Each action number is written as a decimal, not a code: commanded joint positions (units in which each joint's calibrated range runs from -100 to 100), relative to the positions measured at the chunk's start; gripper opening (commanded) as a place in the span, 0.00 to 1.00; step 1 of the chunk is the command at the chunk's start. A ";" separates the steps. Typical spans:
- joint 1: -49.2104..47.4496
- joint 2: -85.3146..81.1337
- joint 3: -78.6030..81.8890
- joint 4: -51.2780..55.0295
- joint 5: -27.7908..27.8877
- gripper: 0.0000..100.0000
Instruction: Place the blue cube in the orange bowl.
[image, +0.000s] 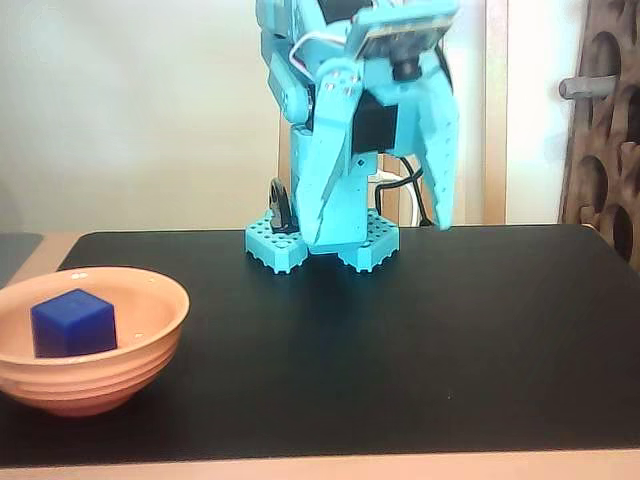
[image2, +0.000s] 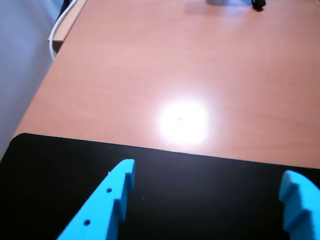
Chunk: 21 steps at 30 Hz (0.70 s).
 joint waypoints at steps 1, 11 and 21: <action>2.74 -4.20 1.48 0.05 -0.22 0.33; 5.75 -7.77 6.20 0.05 -0.22 0.33; 8.16 -11.27 11.01 0.57 -0.17 0.33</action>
